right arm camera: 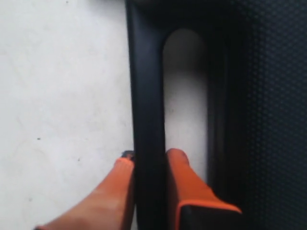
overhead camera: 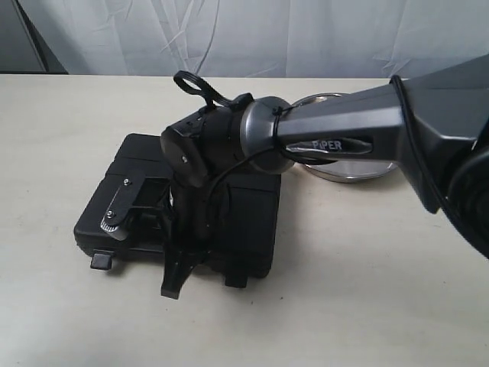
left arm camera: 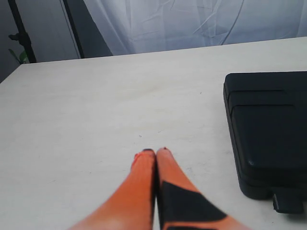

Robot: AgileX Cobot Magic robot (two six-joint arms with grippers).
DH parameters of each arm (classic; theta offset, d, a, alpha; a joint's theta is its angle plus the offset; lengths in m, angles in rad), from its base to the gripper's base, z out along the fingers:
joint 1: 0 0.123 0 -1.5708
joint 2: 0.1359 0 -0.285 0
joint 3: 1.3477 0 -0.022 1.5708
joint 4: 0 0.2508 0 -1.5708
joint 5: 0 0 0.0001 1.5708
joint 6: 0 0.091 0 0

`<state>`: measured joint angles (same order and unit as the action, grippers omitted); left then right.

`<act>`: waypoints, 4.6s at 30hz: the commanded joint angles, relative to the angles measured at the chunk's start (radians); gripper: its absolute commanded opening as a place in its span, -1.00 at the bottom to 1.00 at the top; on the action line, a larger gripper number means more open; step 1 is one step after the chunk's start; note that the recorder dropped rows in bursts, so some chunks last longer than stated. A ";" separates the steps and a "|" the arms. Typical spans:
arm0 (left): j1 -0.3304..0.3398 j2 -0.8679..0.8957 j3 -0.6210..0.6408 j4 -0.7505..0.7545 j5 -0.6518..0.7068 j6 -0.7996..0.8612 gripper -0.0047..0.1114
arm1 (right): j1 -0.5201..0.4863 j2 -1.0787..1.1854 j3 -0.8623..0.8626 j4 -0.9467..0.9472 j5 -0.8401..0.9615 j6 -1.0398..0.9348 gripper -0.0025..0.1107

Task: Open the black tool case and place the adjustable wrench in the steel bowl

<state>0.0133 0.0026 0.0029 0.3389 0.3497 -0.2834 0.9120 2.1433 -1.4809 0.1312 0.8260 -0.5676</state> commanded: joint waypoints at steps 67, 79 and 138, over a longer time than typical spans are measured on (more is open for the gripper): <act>0.004 -0.003 -0.003 0.000 -0.008 -0.002 -0.92 | 0.006 -0.113 -0.001 0.247 0.214 -0.172 -0.96; 0.004 -0.003 -0.003 0.000 -0.008 -0.002 -0.92 | 0.006 -0.094 -0.001 0.233 0.174 -0.172 -0.95; 0.004 -0.003 -0.003 0.000 -0.011 -0.002 -0.92 | 0.006 -0.073 -0.001 0.322 0.186 -0.172 -0.83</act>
<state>0.0133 0.0026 0.0029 0.3389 0.3497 -0.2834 0.9185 2.0867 -1.4745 0.4188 1.0129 -0.7320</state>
